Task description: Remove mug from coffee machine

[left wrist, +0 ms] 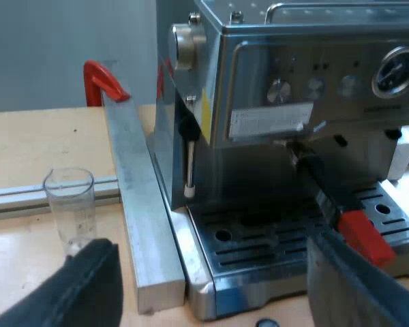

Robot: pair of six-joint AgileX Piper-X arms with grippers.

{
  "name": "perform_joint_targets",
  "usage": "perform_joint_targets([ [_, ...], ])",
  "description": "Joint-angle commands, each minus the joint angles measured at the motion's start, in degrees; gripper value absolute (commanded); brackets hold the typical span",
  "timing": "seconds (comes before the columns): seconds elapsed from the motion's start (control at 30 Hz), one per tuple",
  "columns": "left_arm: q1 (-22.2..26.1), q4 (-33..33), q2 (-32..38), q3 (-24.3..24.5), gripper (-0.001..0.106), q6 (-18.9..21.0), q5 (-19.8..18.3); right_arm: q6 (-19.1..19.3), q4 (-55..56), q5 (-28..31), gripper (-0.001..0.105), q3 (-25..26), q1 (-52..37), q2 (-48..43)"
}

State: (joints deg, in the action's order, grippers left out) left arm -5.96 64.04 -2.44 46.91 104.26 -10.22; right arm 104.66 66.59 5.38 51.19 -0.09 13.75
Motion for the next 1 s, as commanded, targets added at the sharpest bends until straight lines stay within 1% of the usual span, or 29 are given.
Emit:
perform_joint_targets([
  [0.03, 0.05, 1.64, 2.14, 0.14, 0.061, -0.69, 0.61, 0.93, 0.38, -0.15, 0.056, 0.01, -0.11, -3.27],
  [0.1, 0.05, 2.48, 4.01, 0.14, 0.061, -1.39, 0.61, 0.93, 0.40, -0.15, 0.056, 0.01, -0.11, -5.36],
  [0.13, 0.05, 3.11, 6.28, 0.14, 0.061, -1.72, 0.61, 0.93, 0.63, -0.15, 0.056, 0.01, -0.11, -8.21],
  [0.3, 0.05, 5.65, 10.87, 0.14, 0.061, -1.69, 0.61, 0.93, 1.06, -0.15, 0.056, 0.01, -0.11, -14.06],
  [0.4, 0.05, 8.72, 11.22, 0.54, 0.061, -2.40, 0.33, 0.93, 1.94, -0.25, 0.056, -0.11, -0.11, -17.21],
  [0.47, 0.05, 9.60, 11.24, 0.12, 0.061, -3.08, 0.47, 0.93, 4.09, -0.56, 0.056, 0.34, 0.03, -16.94],
  [0.53, 0.05, 10.31, 11.24, -0.05, 0.061, -3.23, 0.46, 0.93, 4.61, -1.84, 0.056, -0.77, 0.33, -16.99],
  [0.67, 0.05, 10.30, 11.24, -0.51, 0.061, -3.38, 0.50, 0.70, 4.26, -4.08, 0.056, -3.36, 0.31, -17.00],
  [0.77, 0.05, 9.30, 11.24, -1.36, 0.061, -3.50, 0.70, 0.55, 3.43, -4.43, 0.056, -5.62, 0.31, -16.87],
  [0.87, 0.05, 6.80, 11.24, -2.73, 0.061, -3.94, 0.68, 0.55, 2.90, -4.43, 0.056, -7.94, 0.31, -16.87],
  [0.93, 0.05, 3.96, 11.24, -4.33, 0.061, -3.96, 0.68, 0.55, 2.43, -4.43, 0.056, -10.46, 0.31, -16.87],
  [0.97, 0.05, 3.71, 11.24, -4.50, 0.061, -3.96, 0.68, 0.55, 2.32, -4.43, 0.056, -10.91, 0.31, -16.87],
  [1.0, 0.05, 1.76, 11.24, -5.90, 0.061, -3.96, 0.68, 0.55, 2.03, -4.43, 0.056, -12.50, 0.31, -16.76],
])
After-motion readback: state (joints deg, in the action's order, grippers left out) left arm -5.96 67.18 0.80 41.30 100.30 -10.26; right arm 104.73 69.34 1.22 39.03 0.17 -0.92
